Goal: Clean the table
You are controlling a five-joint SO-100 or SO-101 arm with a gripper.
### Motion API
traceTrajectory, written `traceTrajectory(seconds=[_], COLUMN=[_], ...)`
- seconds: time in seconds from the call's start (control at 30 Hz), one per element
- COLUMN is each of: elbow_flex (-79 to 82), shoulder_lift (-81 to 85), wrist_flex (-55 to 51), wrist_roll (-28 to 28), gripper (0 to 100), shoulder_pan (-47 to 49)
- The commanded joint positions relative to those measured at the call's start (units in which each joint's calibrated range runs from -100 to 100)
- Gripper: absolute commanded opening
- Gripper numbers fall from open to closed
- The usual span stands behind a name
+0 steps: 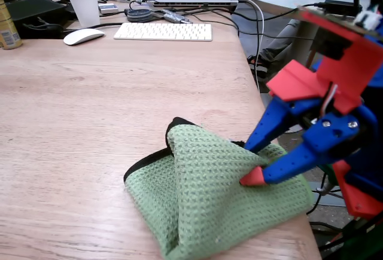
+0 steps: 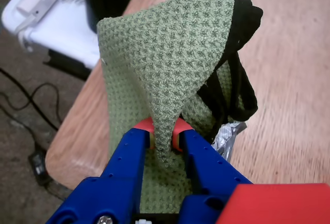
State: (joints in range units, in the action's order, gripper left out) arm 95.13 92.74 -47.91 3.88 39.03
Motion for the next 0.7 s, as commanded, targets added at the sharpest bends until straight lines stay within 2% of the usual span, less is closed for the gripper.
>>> traceTrajectory(seconds=[0.0,0.07,0.1,0.17,0.2,0.23,0.33,0.43,0.5,0.53,0.6,0.67], elbow_flex=[-0.23,-0.23,-0.23,-0.89,-2.02,-3.63,-14.67,-23.63,-21.65,-18.63,-10.99,-3.72], shoulder_lift=[0.14,0.14,0.14,0.14,0.14,0.14,0.14,0.14,0.14,0.23,0.32,3.66], wrist_flex=[0.62,0.45,0.04,-0.37,-0.53,-0.7,-5.46,-7.1,-7.18,-7.1,-6.11,-5.95], wrist_roll=[-0.15,-0.2,-0.2,-0.2,-0.1,-0.1,-0.1,0.34,-0.15,-0.2,-1.81,-3.96], gripper=[0,2,7,21,30,32,33,32,29,23,4,0], shoulder_pan=[1.41,1.41,0.56,-0.62,-1.13,-3.5,-18.73,-28.54,-37.68,-38.36,-37.85,-37.68])
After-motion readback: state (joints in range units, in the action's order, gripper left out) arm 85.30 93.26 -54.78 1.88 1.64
